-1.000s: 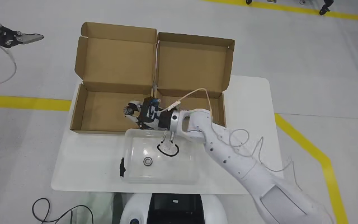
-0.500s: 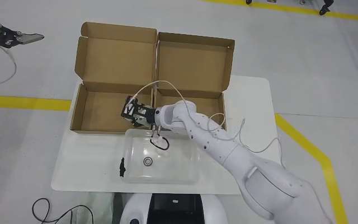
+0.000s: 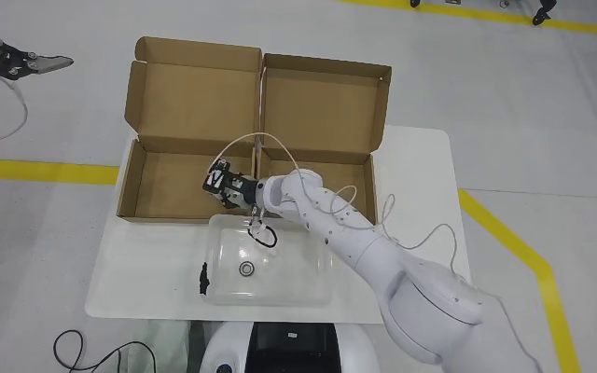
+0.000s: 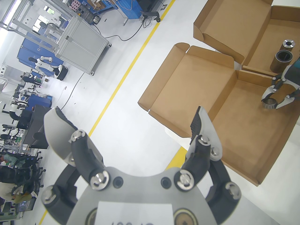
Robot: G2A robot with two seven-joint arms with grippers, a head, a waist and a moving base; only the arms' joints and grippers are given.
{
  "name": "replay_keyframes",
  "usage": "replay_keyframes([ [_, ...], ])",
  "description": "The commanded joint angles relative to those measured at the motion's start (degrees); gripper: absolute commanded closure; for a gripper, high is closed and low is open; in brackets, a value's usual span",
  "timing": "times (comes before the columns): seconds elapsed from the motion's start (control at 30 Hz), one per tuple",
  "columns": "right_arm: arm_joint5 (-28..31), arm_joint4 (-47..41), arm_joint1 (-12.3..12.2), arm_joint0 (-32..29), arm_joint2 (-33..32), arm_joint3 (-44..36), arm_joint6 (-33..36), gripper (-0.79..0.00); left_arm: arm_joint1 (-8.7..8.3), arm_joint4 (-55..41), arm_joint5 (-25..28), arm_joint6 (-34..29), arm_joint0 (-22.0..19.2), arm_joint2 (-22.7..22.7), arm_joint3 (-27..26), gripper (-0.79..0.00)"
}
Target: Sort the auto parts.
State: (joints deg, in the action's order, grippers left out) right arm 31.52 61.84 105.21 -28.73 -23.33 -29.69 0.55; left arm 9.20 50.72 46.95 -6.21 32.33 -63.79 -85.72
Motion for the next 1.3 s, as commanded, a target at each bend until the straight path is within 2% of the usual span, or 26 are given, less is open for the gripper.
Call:
replay_keyframes([
  [0.0, 0.1, 0.2, 0.5, 0.2, 0.0, 1.0, -0.4, -0.24, 0.0, 0.0, 0.0, 0.0, 0.0, 0.0, 0.0, -0.785],
  [0.13, 0.1, 0.5, 1.4, 0.6, -0.1, 2.8, -1.3, -0.302, 0.0, 0.0, 0.0, 0.0, 0.0, 0.0, 0.0, -0.785],
  [0.4, 0.8, 2.3, 2.4, 2.0, -0.5, 3.8, -4.5, -0.289, 0.0, 0.0, 0.0, 0.0, 0.0, 0.0, 0.0, -0.785],
  [0.63, 2.4, 6.5, 1.5, 3.0, -0.9, -0.7, -6.8, -0.308, 0.0, 0.0, 0.0, 0.0, 0.0, 0.0, 0.0, -0.785],
  [0.93, 4.1, 11.6, -2.6, -0.7, -3.6, -14.7, -2.3, -0.326, 0.0, 0.0, 0.0, 0.0, 0.0, 0.0, 0.0, -0.785],
  [1.27, 7.8, 16.1, -10.3, -13.5, -12.1, -36.4, 8.1, -0.354, 0.0, 0.0, 0.0, 0.0, 0.0, 0.0, 0.0, -0.785],
])
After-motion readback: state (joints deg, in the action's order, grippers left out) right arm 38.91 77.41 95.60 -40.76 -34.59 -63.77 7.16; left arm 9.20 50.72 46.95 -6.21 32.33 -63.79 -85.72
